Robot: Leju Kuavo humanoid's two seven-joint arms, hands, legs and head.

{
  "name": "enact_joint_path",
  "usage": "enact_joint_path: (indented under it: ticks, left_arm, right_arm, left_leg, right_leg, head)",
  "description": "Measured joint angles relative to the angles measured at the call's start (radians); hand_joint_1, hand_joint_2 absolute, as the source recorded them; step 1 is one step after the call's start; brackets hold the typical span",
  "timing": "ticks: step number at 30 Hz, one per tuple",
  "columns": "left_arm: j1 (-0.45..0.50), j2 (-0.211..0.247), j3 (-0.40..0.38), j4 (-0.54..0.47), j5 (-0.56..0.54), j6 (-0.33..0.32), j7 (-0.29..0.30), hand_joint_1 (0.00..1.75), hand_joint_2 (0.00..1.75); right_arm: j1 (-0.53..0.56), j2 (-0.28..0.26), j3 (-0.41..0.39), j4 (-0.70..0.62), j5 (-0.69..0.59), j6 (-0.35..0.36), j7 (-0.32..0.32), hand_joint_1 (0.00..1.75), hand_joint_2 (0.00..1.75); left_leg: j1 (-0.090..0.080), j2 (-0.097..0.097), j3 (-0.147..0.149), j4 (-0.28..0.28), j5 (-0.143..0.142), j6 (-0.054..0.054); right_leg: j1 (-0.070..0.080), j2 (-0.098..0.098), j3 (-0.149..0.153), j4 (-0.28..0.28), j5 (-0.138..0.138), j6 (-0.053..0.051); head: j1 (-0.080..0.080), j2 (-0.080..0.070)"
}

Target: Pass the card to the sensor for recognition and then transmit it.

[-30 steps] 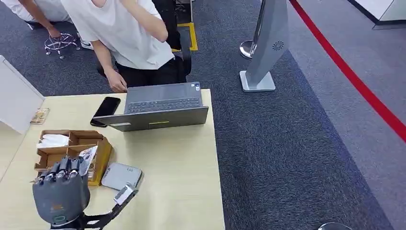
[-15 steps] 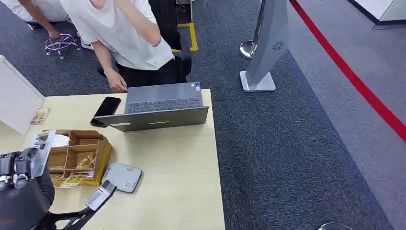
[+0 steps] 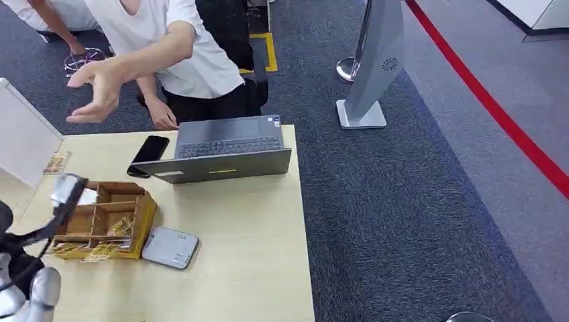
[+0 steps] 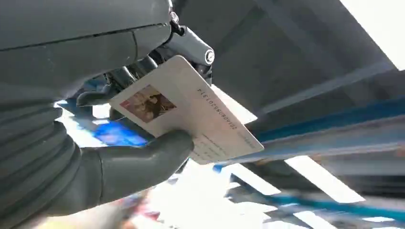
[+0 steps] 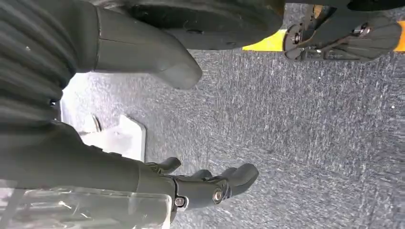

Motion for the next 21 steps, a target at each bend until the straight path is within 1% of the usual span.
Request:
enact_joint_path:
  ticks: [1, 2, 3, 4, 5, 8, 10, 13, 21]
  left_arm:
    - [-0.053, 0.042, -0.037, 0.095, 0.000, 0.000, 0.065, 1.75, 1.75]
    - [-0.100, 0.087, -0.064, 0.184, 0.000, 0.000, 0.068, 1.75, 1.75]
    - [-0.130, 0.115, -0.074, 0.258, 0.000, 0.001, 0.054, 1.75, 1.75]
    - [-0.150, 0.141, -0.076, 0.312, 0.000, 0.001, 0.045, 1.75, 1.75]
    - [-0.169, 0.166, -0.076, 0.368, 0.000, 0.002, 0.043, 1.75, 1.75]
    - [-0.206, 0.211, -0.082, 0.472, 0.000, 0.002, 0.037, 1.75, 1.75]
    - [-0.215, 0.230, -0.083, 0.514, 0.000, 0.002, 0.037, 1.75, 1.75]
    - [-0.224, 0.246, -0.090, 0.556, 0.000, 0.002, 0.037, 1.75, 1.75]
    - [-0.237, 0.262, -0.099, 0.603, 0.000, 0.003, 0.037, 1.75, 1.75]
  right_arm:
    - [0.000, -0.001, 0.003, 0.000, 0.008, 0.004, 0.000, 0.00, 1.75]
    - [-0.001, -0.003, 0.005, -0.001, 0.014, 0.006, -0.001, 0.00, 1.75]
    - [-0.002, -0.003, 0.006, -0.001, 0.021, 0.010, -0.002, 0.00, 1.75]
    - [-0.002, -0.003, 0.007, -0.002, 0.024, 0.012, -0.003, 0.00, 1.75]
    - [-0.002, -0.003, 0.008, -0.002, 0.025, 0.015, -0.003, 0.00, 1.75]
    - [-0.001, -0.006, 0.011, -0.002, 0.026, 0.017, -0.003, 0.00, 1.75]
    - [-0.001, -0.006, 0.011, -0.002, 0.026, 0.017, -0.003, 0.00, 1.75]
    - [-0.001, -0.006, 0.012, -0.002, 0.026, 0.017, -0.003, 0.00, 1.75]
    - [-0.001, -0.006, 0.014, -0.002, 0.026, 0.017, -0.003, 0.00, 1.75]
  left_leg:
    - [0.000, 0.000, 0.000, 0.000, 0.001, 0.000]
    - [0.000, 0.000, -0.001, 0.000, 0.002, 0.000]
    - [0.000, 0.003, 0.000, 0.000, 0.002, 0.000]
    - [0.000, 0.008, 0.000, 0.000, 0.002, 0.000]
    - [0.000, 0.011, -0.001, 0.000, 0.001, 0.000]
    - [0.000, 0.011, -0.002, 0.000, 0.001, 0.000]
    - [0.000, 0.011, -0.003, 0.000, 0.001, 0.000]
    - [0.000, 0.010, -0.003, 0.000, 0.001, 0.000]
    - [0.000, 0.010, -0.003, 0.000, 0.001, 0.000]
  right_leg:
    - [0.000, 0.000, 0.001, 0.000, 0.000, 0.000]
    - [0.000, 0.000, 0.001, 0.001, 0.000, 0.000]
    - [0.000, 0.003, 0.001, 0.001, 0.002, -0.002]
    - [0.000, 0.008, -0.001, 0.001, 0.003, -0.002]
    - [0.000, 0.011, -0.003, 0.001, 0.004, -0.001]
    - [0.000, 0.011, -0.004, 0.000, 0.004, -0.001]
    - [0.000, 0.011, -0.004, 0.000, 0.004, 0.000]
    - [0.000, 0.010, -0.005, 0.000, 0.004, 0.000]
    - [0.000, 0.010, -0.005, 0.000, 0.004, 0.000]
  head:
    - [-0.001, 0.000]
    - [0.001, 0.000]
    - [0.001, 0.000]
    - [0.000, 0.000]
    - [-0.001, 0.000]
    - [-0.001, 0.000]
    - [0.000, 0.000]
    - [0.001, 0.000]
    - [0.000, 0.000]
